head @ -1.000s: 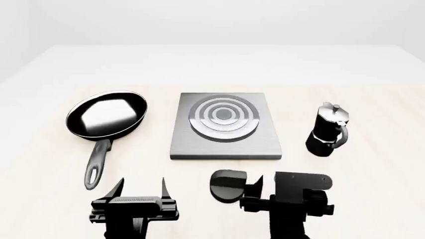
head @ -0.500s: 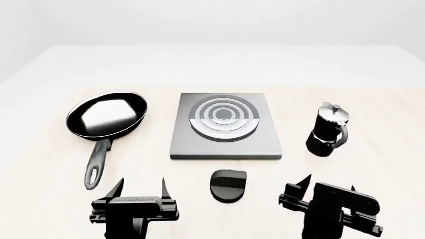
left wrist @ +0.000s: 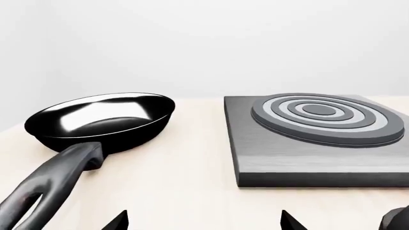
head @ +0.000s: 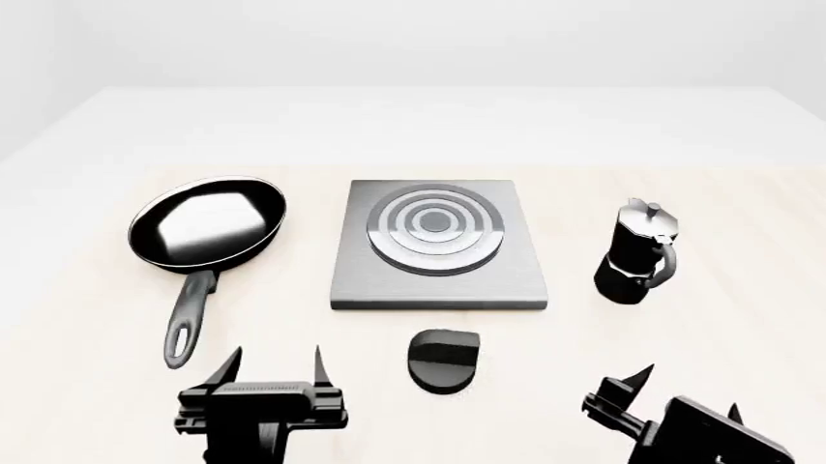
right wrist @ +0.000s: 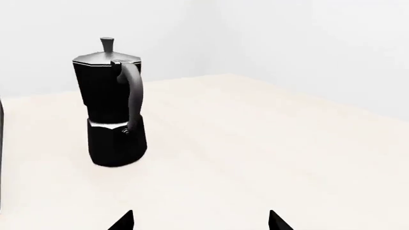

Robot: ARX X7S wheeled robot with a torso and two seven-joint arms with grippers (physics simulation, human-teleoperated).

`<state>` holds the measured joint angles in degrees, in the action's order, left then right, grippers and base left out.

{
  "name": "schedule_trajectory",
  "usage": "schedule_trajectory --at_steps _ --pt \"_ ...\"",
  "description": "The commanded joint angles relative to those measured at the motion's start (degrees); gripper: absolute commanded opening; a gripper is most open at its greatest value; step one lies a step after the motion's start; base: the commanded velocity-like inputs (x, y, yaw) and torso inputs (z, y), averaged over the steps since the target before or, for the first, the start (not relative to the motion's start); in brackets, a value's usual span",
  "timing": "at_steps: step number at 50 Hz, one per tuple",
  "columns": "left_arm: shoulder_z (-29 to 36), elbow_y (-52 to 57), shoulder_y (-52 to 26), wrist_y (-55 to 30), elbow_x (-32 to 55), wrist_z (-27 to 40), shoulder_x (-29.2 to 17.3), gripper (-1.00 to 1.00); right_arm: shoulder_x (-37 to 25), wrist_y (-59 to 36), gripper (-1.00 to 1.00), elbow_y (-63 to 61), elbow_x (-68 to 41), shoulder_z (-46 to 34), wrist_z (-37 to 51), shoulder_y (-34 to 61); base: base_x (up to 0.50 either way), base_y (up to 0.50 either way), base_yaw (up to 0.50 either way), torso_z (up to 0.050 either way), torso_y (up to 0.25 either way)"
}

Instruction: Turn on the stove and put the frying pan on it.

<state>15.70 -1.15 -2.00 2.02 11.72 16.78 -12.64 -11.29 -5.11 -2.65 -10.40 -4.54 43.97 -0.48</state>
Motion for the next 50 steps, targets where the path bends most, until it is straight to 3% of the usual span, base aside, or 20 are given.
schedule_trajectory --at_steps 1,27,43,50 --pt "0.49 0.65 -0.48 -2.25 0.18 0.41 -0.50 1.00 0.36 5.44 1.00 2.83 -2.24 1.36 -0.87 -0.71 0.00 0.00 0.00 0.000 0.000" --pt "-3.39 7.75 -9.08 -16.25 5.97 1.58 -4.26 1.00 -0.01 5.21 1.00 3.03 -3.37 0.87 -0.68 -0.48 0.00 0.00 0.00 0.000 0.000" --pt "-5.82 4.95 -21.39 -28.83 9.09 3.10 -6.87 1.00 -0.20 5.30 1.00 3.33 -3.72 0.47 -0.44 -0.31 0.00 0.00 0.00 0.000 0.000" --pt "-6.34 -2.91 -28.06 -32.18 9.28 3.06 -6.88 1.00 -0.35 5.26 1.00 3.14 -3.92 0.30 -0.38 -0.39 0.00 0.00 0.00 0.000 0.000"
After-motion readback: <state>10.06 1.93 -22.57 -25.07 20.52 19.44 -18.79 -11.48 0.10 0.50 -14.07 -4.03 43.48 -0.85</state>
